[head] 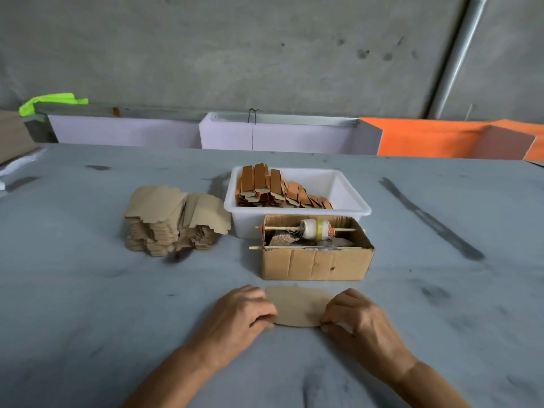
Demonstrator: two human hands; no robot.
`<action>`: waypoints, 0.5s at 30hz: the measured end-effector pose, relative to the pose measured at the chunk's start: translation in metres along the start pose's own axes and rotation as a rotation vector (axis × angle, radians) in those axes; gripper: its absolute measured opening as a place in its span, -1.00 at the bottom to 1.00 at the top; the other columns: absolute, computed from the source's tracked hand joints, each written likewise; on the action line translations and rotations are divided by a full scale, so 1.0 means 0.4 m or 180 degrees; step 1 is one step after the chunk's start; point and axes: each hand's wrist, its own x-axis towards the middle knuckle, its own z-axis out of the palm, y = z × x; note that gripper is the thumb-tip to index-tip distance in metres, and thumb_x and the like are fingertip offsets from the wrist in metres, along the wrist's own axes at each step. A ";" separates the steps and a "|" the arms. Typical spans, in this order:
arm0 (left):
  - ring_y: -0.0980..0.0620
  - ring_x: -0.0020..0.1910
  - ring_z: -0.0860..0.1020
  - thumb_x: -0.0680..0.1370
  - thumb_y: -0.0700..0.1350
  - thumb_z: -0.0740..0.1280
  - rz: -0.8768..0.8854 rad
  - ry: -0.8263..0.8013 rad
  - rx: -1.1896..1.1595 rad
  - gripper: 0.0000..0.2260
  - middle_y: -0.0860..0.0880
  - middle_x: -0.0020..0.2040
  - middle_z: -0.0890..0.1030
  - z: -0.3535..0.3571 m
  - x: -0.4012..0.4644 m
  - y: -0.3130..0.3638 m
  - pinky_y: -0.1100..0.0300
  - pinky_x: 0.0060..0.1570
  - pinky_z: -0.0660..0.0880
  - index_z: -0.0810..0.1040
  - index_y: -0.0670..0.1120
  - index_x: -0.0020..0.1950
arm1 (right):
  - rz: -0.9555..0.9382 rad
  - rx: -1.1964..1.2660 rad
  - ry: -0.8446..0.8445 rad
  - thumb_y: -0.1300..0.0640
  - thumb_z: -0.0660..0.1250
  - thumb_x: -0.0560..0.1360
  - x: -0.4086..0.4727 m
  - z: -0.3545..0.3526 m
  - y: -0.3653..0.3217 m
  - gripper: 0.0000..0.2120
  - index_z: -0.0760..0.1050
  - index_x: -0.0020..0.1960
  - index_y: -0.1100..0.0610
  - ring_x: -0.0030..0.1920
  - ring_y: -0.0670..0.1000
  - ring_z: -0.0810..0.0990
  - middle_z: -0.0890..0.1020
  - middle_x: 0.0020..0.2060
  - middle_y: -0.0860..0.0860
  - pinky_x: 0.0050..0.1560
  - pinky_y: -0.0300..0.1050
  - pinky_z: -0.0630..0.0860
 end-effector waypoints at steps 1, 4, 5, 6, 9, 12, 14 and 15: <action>0.09 -0.12 0.47 0.45 -0.11 0.40 -0.0005 -0.0046 -0.0034 -0.93 -0.02 -0.19 0.56 0.002 0.000 -0.001 0.23 -0.09 0.39 0.64 -0.09 -0.16 | 0.0033 0.0047 -0.0014 0.29 0.56 0.25 -0.002 0.000 0.002 -0.84 0.61 -0.31 0.10 -0.28 0.03 0.57 0.60 -0.32 -0.06 -0.31 -0.19 0.51; 0.17 -0.16 0.45 0.42 -0.13 0.43 -0.0179 0.0004 -0.0269 -0.95 -0.02 -0.22 0.56 0.006 -0.003 0.002 0.30 -0.12 0.38 0.66 -0.10 -0.21 | 0.0197 0.0271 -0.0013 0.25 0.51 0.33 -0.010 0.002 0.008 -0.91 0.62 -0.27 0.12 -0.22 0.02 0.54 0.60 -0.28 -0.05 -0.23 -0.13 0.51; 0.18 -0.17 0.45 0.40 -0.15 0.45 -0.0270 0.0027 -0.0359 -0.96 -0.01 -0.23 0.56 0.009 -0.006 0.002 0.33 -0.13 0.37 0.67 -0.10 -0.22 | 0.0276 0.0354 -0.0008 0.24 0.50 0.36 -0.013 0.004 0.009 -0.93 0.63 -0.25 0.12 -0.19 0.01 0.53 0.60 -0.26 -0.05 -0.20 -0.13 0.50; 0.19 -0.17 0.45 0.39 -0.15 0.47 -0.0389 0.0060 -0.0441 -0.97 0.00 -0.23 0.55 0.013 -0.008 0.002 0.34 -0.14 0.36 0.67 -0.11 -0.23 | 0.0373 0.0430 0.0007 0.23 0.49 0.37 -0.015 0.006 0.009 -0.94 0.64 -0.24 0.11 -0.16 0.00 0.52 0.60 -0.25 -0.06 -0.18 -0.13 0.50; 0.18 -0.11 0.45 0.39 -0.14 0.50 -0.0782 0.0187 -0.0454 -0.95 0.12 -0.21 0.49 0.028 -0.004 0.004 0.34 -0.07 0.34 0.66 -0.09 -0.25 | 0.0738 0.0505 0.0058 0.19 0.47 0.40 -0.012 0.016 0.010 -0.96 0.66 -0.23 0.12 -0.11 -0.01 0.48 0.58 -0.25 -0.04 -0.13 -0.14 0.48; 0.14 -0.01 0.43 0.40 -0.09 0.48 -0.1147 0.0197 -0.0288 -0.93 0.19 -0.15 0.46 0.037 0.010 0.005 0.26 0.07 0.33 0.66 -0.06 -0.25 | 0.1169 0.0471 0.0030 0.13 0.43 0.44 0.003 0.029 0.006 -0.91 0.65 -0.20 0.14 -0.07 0.00 0.43 0.56 -0.23 0.01 -0.08 -0.20 0.41; 0.15 0.05 0.41 0.41 -0.06 0.46 -0.1384 0.0162 -0.0254 -0.92 0.21 -0.10 0.44 0.042 0.017 0.008 0.23 0.15 0.30 0.66 -0.04 -0.24 | 0.1463 0.0451 -0.0039 0.09 0.40 0.45 0.017 0.034 0.004 -0.89 0.66 -0.16 0.12 -0.04 -0.04 0.41 0.56 -0.20 -0.01 -0.11 -0.28 0.35; 0.16 0.07 0.39 0.41 -0.05 0.46 -0.1491 0.0151 -0.0242 -0.92 0.21 -0.08 0.43 0.044 0.020 0.010 0.21 0.18 0.28 0.66 -0.03 -0.25 | 0.1595 0.0423 -0.0063 0.08 0.40 0.45 0.023 0.036 0.005 -0.89 0.66 -0.14 0.10 -0.04 -0.07 0.40 0.55 -0.19 -0.04 -0.14 -0.31 0.32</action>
